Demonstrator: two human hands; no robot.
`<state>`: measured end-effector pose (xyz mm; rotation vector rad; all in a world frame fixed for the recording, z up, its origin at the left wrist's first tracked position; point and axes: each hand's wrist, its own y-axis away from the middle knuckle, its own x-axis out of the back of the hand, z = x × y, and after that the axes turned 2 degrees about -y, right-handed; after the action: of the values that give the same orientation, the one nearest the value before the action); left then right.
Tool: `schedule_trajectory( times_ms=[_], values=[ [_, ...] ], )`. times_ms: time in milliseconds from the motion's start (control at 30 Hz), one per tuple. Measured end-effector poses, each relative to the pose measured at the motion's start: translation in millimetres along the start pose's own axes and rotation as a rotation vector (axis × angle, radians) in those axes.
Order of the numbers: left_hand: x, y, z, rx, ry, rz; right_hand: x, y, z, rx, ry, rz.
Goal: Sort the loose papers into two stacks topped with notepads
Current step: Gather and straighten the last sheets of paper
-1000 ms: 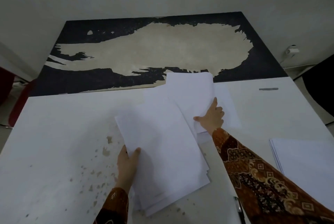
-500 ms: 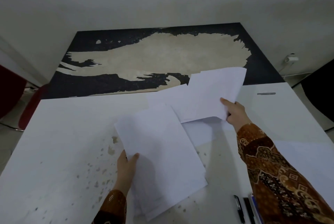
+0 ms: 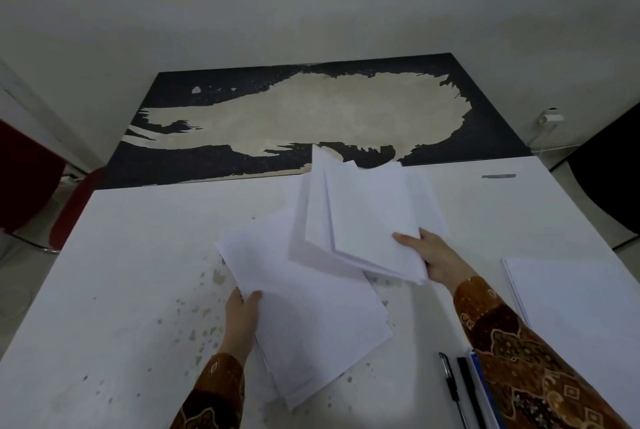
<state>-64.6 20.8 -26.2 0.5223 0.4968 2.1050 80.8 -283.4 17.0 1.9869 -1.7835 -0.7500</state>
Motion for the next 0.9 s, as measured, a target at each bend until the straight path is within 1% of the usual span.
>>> schedule_trajectory(
  times_ms=[67, 133, 233, 333, 367, 433, 467, 500, 633, 700, 833, 900],
  values=[
    [-1, 4, 4, 0.004, 0.029, 0.004, -10, 4, 18, -0.011, 0.115, -0.038],
    [-2, 3, 4, 0.040, 0.108, 0.030, -21, 8, 38, -0.015, 0.223, -0.093],
    [-4, -1, 4, 0.072, 0.170, 0.048, -40, 12, 63, 0.029, 0.358, -0.147],
    [-4, 3, 3, -0.031, 0.106, 0.008, -62, 17, 76, 0.100, 0.571, -0.163],
    [-4, 4, 3, -0.031, 0.057, -0.012, -69, 17, 78, 0.131, 0.648, -0.182],
    [-2, 0, -1, -0.023, -0.002, -0.004, -78, 13, 79, 0.197, 0.797, -0.220],
    [-2, -1, -1, -0.022, -0.011, 0.011, -81, 10, 77, 0.238, 0.865, -0.202],
    [-1, -5, -1, -0.030, -0.015, 0.019, -83, 5, 73, 0.283, 0.914, -0.151],
    [-1, -14, 4, -0.085, -0.065, 0.041, -75, -30, 43, 0.387, 0.918, 0.160],
    [0, -19, 5, -0.108, -0.072, 0.065, -70, -48, 25, 0.365, 0.969, 0.243],
    [0, -26, 2, -0.097, -0.052, 0.071, -69, -76, 10, 0.209, 1.088, 0.299],
    [2, -28, -2, -0.062, -0.049, 0.057, -76, -83, 14, 0.212, 1.129, 0.370]
  ],
)
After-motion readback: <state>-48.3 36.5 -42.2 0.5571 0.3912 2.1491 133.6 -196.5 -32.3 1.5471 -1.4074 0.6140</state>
